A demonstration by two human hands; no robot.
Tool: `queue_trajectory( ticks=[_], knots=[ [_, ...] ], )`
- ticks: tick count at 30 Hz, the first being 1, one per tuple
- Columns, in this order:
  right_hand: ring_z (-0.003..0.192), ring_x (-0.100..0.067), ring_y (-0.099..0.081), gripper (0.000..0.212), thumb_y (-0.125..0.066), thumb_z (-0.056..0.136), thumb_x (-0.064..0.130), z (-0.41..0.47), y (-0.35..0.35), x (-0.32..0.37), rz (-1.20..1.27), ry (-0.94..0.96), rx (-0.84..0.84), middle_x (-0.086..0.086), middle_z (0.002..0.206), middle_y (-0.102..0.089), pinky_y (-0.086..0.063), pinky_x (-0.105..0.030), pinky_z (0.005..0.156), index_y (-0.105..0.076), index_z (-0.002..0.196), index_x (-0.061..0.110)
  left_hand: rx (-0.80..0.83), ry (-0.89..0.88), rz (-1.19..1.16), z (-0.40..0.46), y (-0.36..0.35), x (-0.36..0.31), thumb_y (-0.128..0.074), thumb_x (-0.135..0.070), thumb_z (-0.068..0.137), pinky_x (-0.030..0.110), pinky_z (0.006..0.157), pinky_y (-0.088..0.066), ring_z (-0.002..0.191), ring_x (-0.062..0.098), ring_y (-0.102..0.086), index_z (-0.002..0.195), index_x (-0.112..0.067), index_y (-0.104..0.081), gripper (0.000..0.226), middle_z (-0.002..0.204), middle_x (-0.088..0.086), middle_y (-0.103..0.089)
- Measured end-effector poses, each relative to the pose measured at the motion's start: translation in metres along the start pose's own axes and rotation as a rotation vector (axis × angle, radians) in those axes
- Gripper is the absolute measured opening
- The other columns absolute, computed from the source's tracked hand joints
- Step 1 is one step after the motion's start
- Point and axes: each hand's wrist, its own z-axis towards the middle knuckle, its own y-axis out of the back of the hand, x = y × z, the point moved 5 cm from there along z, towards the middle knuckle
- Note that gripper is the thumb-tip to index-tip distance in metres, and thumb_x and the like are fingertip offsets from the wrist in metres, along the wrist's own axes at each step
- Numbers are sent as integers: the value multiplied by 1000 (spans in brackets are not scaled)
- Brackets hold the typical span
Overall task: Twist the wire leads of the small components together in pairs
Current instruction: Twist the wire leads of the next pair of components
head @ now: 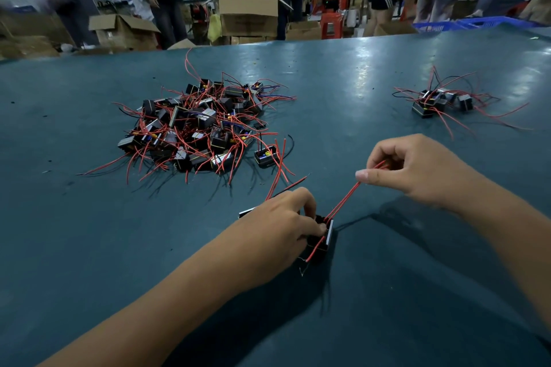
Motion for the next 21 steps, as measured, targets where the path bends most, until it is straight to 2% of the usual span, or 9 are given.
queue_trajectory(
  ticks=[2,4,7,9,11,13,15,18,21],
  knots=[
    [48,-3,-47,21,-79,77,39,-1,5,-1,-46,-36,-92,10,57,-61,-37,-16,51,-66,68,24,-21,-3,-2,-1,2,-1,-47,-21,105,14,75,-21,91,10,-40,122,-25,-71,30,114,-5,-46],
    [67,-7,-60,13,-73,83,31,-4,11,6,-227,-7,-224,9,70,-66,-45,-24,64,-65,76,24,-46,-39,32,-4,2,-3,-51,-18,103,16,77,-23,99,16,-48,122,-21,-71,28,117,-1,-51],
    [95,-27,-60,8,-59,91,18,-14,6,39,-402,240,-365,-2,94,-67,-42,-37,86,-66,94,15,-43,-123,155,-7,2,-10,-63,-4,91,25,81,-40,101,26,-58,115,-12,-73,28,115,7,-60],
    [93,-27,-59,15,-53,88,12,-22,-6,60,-398,424,-285,-3,93,-65,-44,-38,85,-66,97,12,-79,-175,162,-8,7,-12,-65,1,82,27,82,-43,97,28,-62,108,-6,-74,29,111,10,-64],
    [90,-20,-56,21,-51,87,6,-29,-23,69,-400,533,-106,4,93,-62,-44,-33,83,-65,101,13,-213,-199,104,-8,23,-8,-59,7,79,27,84,-46,96,26,-62,100,-2,-72,27,106,11,-65],
    [98,-10,-50,31,-51,90,2,-30,-40,64,-352,484,135,16,101,-52,-41,-27,88,-62,112,20,-401,-137,9,-10,47,10,-53,8,79,24,83,-47,92,19,-59,89,-2,-69,22,99,8,-63],
    [113,-4,-46,38,-49,94,6,-31,-51,55,-356,425,298,22,113,-45,-38,-25,99,-55,123,29,-492,-4,-114,-17,67,40,-53,2,81,28,78,-48,84,16,-58,84,-8,-65,16,91,1,-61],
    [122,0,-42,39,-45,94,11,-34,-59,50,-382,430,429,20,125,-51,-34,-24,105,-52,127,33,-220,160,-292,-27,68,81,-69,-16,89,40,78,-50,84,17,-59,94,-21,-63,9,92,-8,-61],
    [116,0,-45,39,-47,93,18,-35,-60,48,-395,414,496,20,122,-55,-32,-18,102,-52,127,35,108,203,-328,-34,49,94,-82,-30,81,36,89,-48,106,12,-59,105,-30,-62,32,112,-13,-59]
  ],
)
